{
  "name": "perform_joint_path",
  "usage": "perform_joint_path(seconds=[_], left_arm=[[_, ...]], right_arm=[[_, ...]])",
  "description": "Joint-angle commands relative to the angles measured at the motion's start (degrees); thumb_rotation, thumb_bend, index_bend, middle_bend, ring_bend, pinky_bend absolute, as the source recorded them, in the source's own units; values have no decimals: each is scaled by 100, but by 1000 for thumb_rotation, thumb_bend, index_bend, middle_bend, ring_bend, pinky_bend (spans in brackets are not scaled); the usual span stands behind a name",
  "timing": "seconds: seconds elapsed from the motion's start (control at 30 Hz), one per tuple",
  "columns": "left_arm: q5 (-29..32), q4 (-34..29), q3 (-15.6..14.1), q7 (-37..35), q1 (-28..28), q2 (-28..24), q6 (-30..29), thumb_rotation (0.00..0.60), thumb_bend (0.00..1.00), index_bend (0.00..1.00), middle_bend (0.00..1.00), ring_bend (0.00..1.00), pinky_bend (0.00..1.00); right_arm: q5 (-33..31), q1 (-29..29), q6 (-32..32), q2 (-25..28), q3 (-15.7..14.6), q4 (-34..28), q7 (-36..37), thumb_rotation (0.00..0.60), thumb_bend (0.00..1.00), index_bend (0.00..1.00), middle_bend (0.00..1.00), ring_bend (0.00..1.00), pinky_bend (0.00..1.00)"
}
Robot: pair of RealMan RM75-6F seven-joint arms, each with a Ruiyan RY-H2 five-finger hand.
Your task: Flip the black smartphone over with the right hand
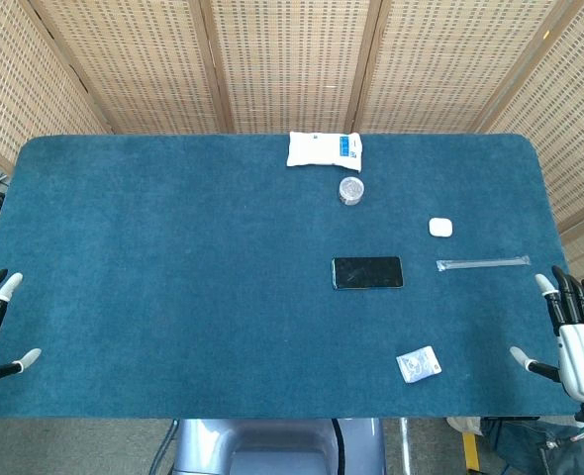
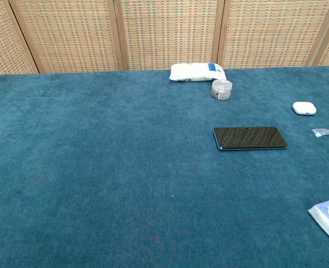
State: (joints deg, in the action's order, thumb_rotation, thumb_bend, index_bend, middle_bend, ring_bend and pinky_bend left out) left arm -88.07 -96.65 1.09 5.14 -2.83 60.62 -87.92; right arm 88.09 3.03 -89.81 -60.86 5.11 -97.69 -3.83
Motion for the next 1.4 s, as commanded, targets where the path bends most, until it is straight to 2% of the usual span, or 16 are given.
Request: perform_joint_path(seconds=[0.03,0.23,0.47,0.6,0.87,1.0,1.2,1.4], left_arm=[[-24,-3,-10,-3,12,-8,-23,600,0,0,0,0,0],[59,8,34,33,-11,18,19,600,0,0,0,0,0],[217,35,123,217,-96,97,144,600,0,0,0,0,0],[361,72,169,325,-165,172,286,600,0,0,0,0,0],[556,141,231,297,-297,210,552,600,0,0,0,0,0],[636,169,257,279,-358,202,671,600,0,0,0,0,0],[844,216,306,209,-435,189,867,600,0,0,0,0,0],[1019,226,357,97,-483,132,999,600,0,0,0,0,0]], right_arm=[[37,11,24,0,-22,-11,41,600,0,0,0,0,0],[49,319,530,-25,-2,-2,243,600,0,0,0,0,0],[-107,1408,1770,-320,468,164,569,600,2,32,0,0,0],[-631,2110,2689,-609,792,283,242,600,2,154,0,0,0],[-2225,3318,4055,-1730,1154,907,-897,600,37,225,0,0,0],[-2803,3705,4349,-2212,1149,1352,-1358,600,44,228,0,0,0],[-3800,4160,4459,-2879,1122,1941,-1976,600,106,232,0,0,0],[-4106,4424,4374,-3305,1017,2329,-2294,600,131,234,0,0,0]])
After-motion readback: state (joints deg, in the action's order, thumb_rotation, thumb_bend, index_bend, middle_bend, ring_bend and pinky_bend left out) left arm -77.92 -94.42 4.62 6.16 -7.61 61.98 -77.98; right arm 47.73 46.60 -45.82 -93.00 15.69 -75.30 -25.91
